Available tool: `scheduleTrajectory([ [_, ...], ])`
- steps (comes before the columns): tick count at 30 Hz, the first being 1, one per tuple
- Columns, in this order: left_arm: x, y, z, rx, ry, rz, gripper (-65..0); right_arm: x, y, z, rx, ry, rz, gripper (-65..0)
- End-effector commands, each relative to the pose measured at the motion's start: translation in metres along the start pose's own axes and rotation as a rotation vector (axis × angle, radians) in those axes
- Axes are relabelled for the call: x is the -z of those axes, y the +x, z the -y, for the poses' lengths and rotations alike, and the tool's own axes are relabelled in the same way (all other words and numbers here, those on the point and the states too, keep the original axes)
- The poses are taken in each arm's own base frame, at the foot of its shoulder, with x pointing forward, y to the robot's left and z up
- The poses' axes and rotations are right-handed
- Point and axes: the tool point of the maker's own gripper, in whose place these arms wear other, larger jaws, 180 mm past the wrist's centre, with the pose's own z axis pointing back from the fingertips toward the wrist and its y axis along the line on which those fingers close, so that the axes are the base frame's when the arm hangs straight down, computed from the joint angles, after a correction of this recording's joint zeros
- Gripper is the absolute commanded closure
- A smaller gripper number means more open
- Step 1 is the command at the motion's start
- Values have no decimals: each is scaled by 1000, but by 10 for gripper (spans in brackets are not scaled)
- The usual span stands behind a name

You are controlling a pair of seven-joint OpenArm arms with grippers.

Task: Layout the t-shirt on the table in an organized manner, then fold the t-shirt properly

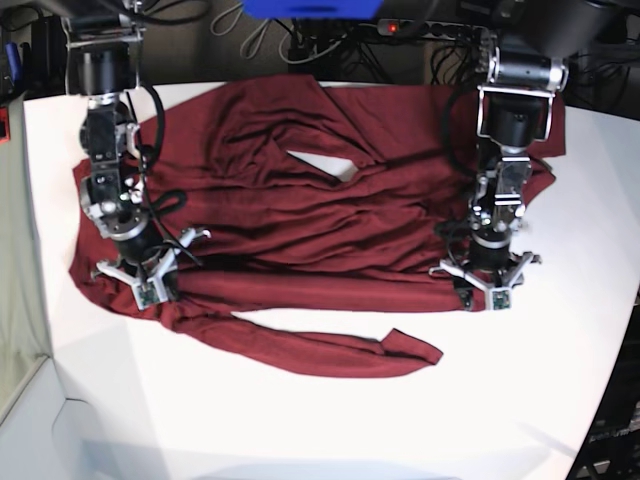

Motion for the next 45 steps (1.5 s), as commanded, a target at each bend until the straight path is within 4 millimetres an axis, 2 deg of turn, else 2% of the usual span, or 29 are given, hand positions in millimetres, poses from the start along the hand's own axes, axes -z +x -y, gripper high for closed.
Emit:
scheduleTrajectory([
  [1,-6,-34,-15,27,44,-164,-262,0,19,14,-11,-27,59,0],
  [4,-1,1,-13,26,37,-76,-262,0,19,14,-10,-29,59,-73],
  [9,1,49,-7,20,23,42,-262,0,20,15,-9,-32,60,-201],
  [15,6,115,10,-7,-4,182,-262,1,22,15,-7,-31,65,-215],
  [19,18,128,30,-41,-24,180,-262,1,24,15,-6,-32,70,-215],
  [20,23,128,31,-44,-22,169,-262,1,24,15,-6,-32,70,-215],
  [23,36,116,61,-72,-54,100,-262,1,23,14,-7,-31,69,-215],
  [28,50,113,96,-99,-94,27,-262,0,20,13,-6,-29,63,-215],
  [33,46,126,117,-118,-122,89,-262,0,20,13,-6,-27,61,-215],
  [36,46,126,120,-121,-126,93,-262,0,20,12,-5,-26,60,-215],
  [40,45,97,130,-65,-146,22,-262,0,20,11,-6,-25,60,-215],
  [45,46,75,141,76,-181,-51,-262,0,20,12,-7,-25,60,-215],
])
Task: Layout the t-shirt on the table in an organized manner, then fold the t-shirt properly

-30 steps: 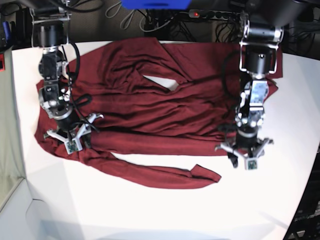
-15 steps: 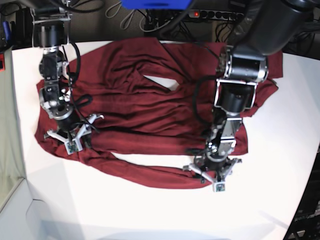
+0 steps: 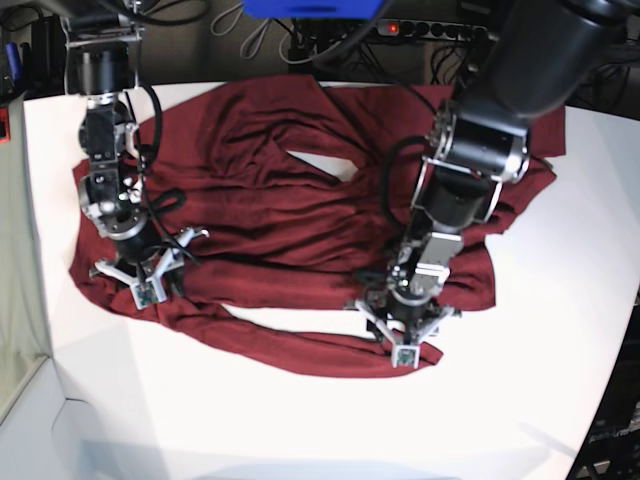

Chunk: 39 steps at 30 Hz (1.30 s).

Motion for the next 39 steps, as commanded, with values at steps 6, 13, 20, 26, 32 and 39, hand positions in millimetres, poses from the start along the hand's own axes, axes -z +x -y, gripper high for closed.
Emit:
scheduleTrajectory([
  [6,4,16,-31,63,41,14,-262,0,19,12,-9,-26,57,-215],
  [13,0,41,-90,11,134,105,-262,2,21,13,-7,-27,60,-217],
  [20,-14,80,-112,-144,158,138,-262,2,22,12,-5,-26,61,-217],
  [26,-53,73,-86,-132,94,124,-261,2,22,12,-5,-27,62,-217],
  [32,-83,31,-78,-112,71,14,-259,2,22,12,-4,-26,63,-217],
  [39,-81,-33,-94,-89,106,-132,-260,2,23,13,-3,-29,64,-217],
])
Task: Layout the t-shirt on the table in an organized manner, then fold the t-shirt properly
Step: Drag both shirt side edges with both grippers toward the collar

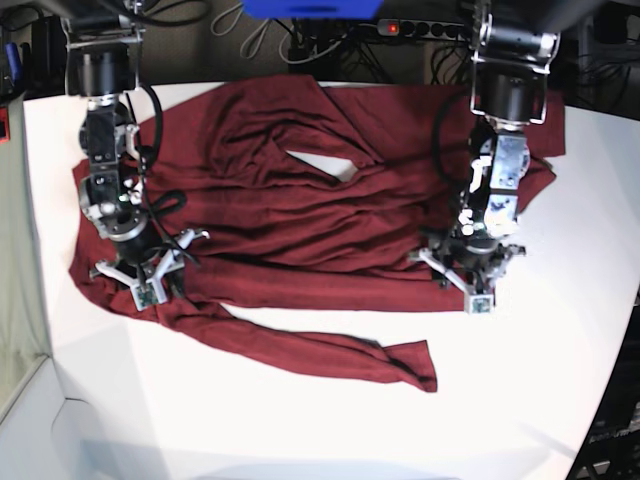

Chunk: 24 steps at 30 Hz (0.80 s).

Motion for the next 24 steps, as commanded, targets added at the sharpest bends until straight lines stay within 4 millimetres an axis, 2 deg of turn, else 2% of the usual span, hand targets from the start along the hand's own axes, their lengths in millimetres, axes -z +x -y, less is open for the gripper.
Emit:
scheduleTrajectory([
  [1,5,17,-14,16,31,32,-261,1,22,12,-8,-27,64,-217],
  [9,47,9,-48,14,117,114,-261,0,17,10,-8,-23,54,-217],
  [14,58,27,-60,11,151,180,-262,0,15,10,-7,-22,49,-217],
  [16,59,48,-66,10,163,220,-262,2,9,10,-1,-20,32,-217],
  [19,59,64,-77,13,181,244,-262,5,-3,9,9,-17,1,-217],
  [24,56,88,-92,11,203,285,-262,9,12,18,9,-32,30,-217],
])
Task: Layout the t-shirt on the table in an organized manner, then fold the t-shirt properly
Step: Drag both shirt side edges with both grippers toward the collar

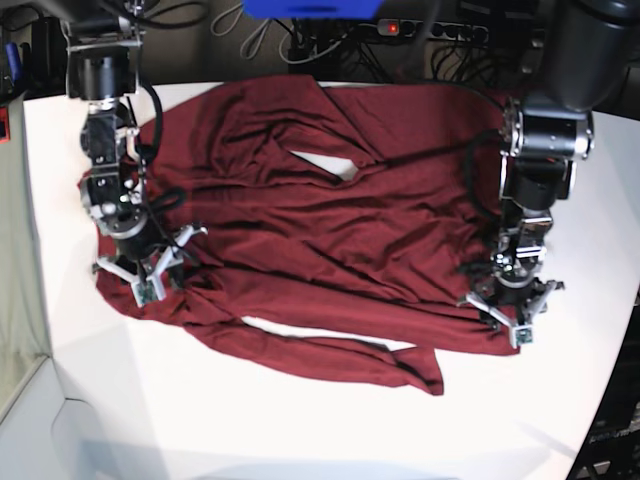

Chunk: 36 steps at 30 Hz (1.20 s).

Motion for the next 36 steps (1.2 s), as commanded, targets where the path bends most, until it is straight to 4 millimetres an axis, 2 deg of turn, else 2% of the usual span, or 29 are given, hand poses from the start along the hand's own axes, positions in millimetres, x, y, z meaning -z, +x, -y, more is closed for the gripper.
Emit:
scheduleTrajectory([
  [1,7,41,-4,-11,16,83,-262,2,35,17,-7,-35,92,-218],
  [4,8,50,-5,-21,18,101,-262,4,48,24,-15,-47,115,-218],
  [7,7,80,0,-27,5,174,-262,2,52,28,-25,-53,125,-230],
  [9,1,79,3,-23,-6,195,-262,-1,49,31,-38,-58,121,-252],
  [13,-15,84,15,-17,-43,216,-262,-6,23,23,-31,-42,71,-256],
  [17,-34,65,25,-4,-78,156,-262,-3,1,21,-14,-34,22,-240],
  [21,-46,28,29,15,-95,36,-262,3,-8,24,3,-34,-8,-194],
  [23,-46,18,28,21,-92,17,-262,9,-15,26,17,-35,-34,-158],
  [27,-39,-18,19,33,-67,-42,-262,26,-32,34,57,-37,-101,-120],
  [31,-22,-24,6,29,-28,-25,-262,39,-35,43,85,-44,-131,-118],
  [34,-11,-20,-1,22,-3,1,-262,46,-27,49,96,-50,-97,-118],
  [36,-5,-4,-2,14,6,40,-262,49,-20,51,99,-52,-77,-118],
])
